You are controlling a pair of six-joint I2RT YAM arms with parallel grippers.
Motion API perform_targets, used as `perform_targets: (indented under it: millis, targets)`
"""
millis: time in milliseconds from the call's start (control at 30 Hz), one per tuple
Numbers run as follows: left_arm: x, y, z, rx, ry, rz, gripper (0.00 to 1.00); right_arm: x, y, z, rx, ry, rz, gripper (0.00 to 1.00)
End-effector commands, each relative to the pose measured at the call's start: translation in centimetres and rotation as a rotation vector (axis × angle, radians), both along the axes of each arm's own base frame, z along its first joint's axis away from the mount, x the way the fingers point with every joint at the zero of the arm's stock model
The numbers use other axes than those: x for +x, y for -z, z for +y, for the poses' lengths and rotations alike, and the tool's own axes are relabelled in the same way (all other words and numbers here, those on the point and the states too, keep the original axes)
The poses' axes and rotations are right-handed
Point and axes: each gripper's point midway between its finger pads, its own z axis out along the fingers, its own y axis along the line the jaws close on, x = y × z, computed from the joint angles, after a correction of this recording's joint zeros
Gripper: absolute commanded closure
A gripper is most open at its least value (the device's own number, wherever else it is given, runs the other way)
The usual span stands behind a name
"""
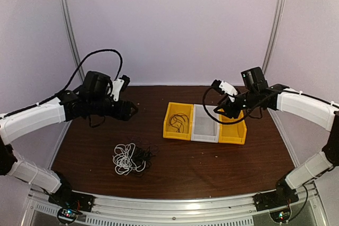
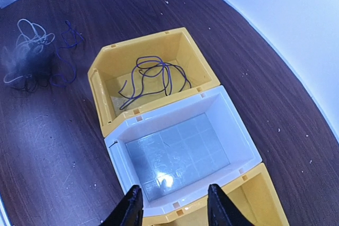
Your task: Untangle the cables
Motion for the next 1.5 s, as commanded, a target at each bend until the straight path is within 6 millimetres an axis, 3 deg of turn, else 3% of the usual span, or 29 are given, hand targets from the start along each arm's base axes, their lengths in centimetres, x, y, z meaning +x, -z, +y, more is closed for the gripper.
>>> perform_targets:
  millis: [0, 200, 367, 600, 833, 1133, 1300, 1467]
  targets:
    - [-3.8, 3.9, 3.1, 0.007, -0.148, 0.211, 0.29, -2.2, -1.5, 1.9, 0.164, -0.144, -0.068, 0.56]
    - [-8.4, 7.5, 5.2, 0.063, -0.151, 0.359, 0.34, -2.4, -0.8, 2.5, 0.178, -0.166, -0.010, 0.55]
    - [-10.3, 9.8, 6.8, 0.087, -0.181, 0.415, 0.31, -4.5, 0.1, 3.7, 0.228, -0.285, 0.085, 0.54]
    - [-10.1, 11.1, 7.9, 0.158, -0.237, 0.440, 0.33, -9.7, -0.9, 5.2, 0.322, -0.552, 0.248, 0.49]
    - [-9.5, 11.6, 7.5, 0.177, -0.230, 0.437, 0.44, -14.4, -3.3, 4.8, 0.416, -0.733, 0.327, 0.30]
    - [-9.3, 11.4, 6.8, 0.152, -0.198, 0.422, 0.64, -15.3, -3.1, 4.7, 0.397, -0.747, 0.307, 0.27]
    - [-9.5, 11.0, 6.5, 0.135, -0.176, 0.415, 0.84, -15.3, -3.2, 4.9, 0.394, -0.753, 0.311, 0.27]
    - [-9.3, 10.2, 6.4, 0.120, -0.172, 0.394, 0.98, -14.3, -5.2, 7.5, 0.351, -0.722, 0.277, 0.29]
